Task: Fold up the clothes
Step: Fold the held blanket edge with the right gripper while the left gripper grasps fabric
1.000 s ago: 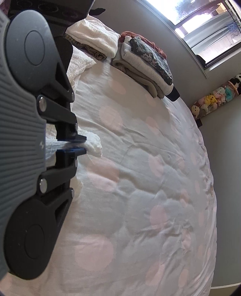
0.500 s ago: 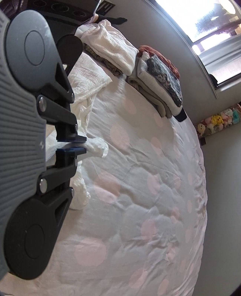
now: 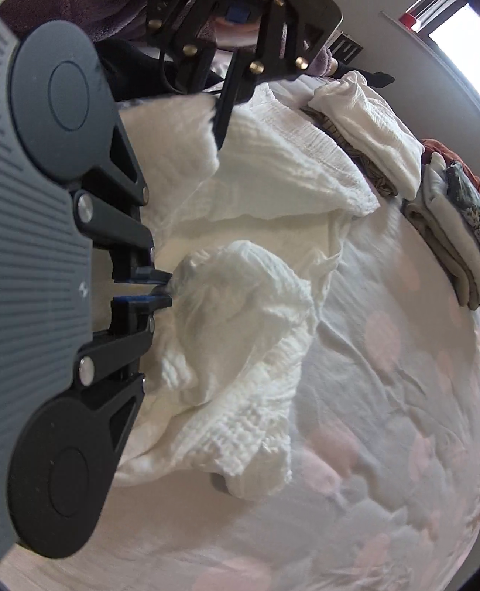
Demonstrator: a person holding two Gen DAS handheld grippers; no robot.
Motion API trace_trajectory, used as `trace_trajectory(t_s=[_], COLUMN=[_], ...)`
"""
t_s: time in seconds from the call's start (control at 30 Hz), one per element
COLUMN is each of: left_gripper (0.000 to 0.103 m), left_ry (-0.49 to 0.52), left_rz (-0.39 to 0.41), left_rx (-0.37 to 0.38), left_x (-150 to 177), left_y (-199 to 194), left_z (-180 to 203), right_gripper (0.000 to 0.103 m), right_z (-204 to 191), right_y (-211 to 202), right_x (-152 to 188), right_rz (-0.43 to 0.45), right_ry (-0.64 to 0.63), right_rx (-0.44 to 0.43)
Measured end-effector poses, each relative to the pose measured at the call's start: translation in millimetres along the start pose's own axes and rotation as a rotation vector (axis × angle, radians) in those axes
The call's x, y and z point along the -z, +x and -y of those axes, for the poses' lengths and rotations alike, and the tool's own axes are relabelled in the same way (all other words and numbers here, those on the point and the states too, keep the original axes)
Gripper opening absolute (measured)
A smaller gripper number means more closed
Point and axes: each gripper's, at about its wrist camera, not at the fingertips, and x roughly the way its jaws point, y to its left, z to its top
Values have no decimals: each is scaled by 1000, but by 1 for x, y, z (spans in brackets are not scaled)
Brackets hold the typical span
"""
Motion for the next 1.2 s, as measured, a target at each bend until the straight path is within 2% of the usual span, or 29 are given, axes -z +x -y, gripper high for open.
trace_trajectory(t_s=[0.17,0.3,0.37,0.5,0.6,0.77,0.87,0.93,0.97,1.0,1.1,1.2], left_gripper=[7,7,7,7,7,8,13,20,23,29,46,46], left_ry=[36,75,94,113,112,109,117,131,139,145,141,119], left_rz=[18,24,26,9,-21,-79,-115,-141,-149,-153,-190,-218], left_rx=[1,0,0,14,29,33,33,38,41,43,71,93], left_x=[-7,-12,-16,-24,-26,-19,-14,-14,-15,-17,-21,-19], left_y=[-7,-2,5,31,55,95,113,119,120,119,119,125], left_z=[-1,-5,-8,-17,-24,-31,-31,-31,-31,-33,-40,-44], right_gripper=[10,11,11,11,12,13,14,20,29,37,45,46], right_z=[2,-3,0,7,17,39,54,62,66,71,86,100], right_y=[17,-3,-18,-46,-60,-76,-82,-85,-85,-85,-85,-75], right_x=[15,28,34,46,54,62,62,59,57,54,43,25], right_rz=[-55,7,68,178,241,289,323,343,353,365,398,405], right_ry=[45,68,109,191,254,344,398,433,452,471,529,571], right_rx=[-41,-40,-86,-92,-52,81,140,174,184,175,147,120])
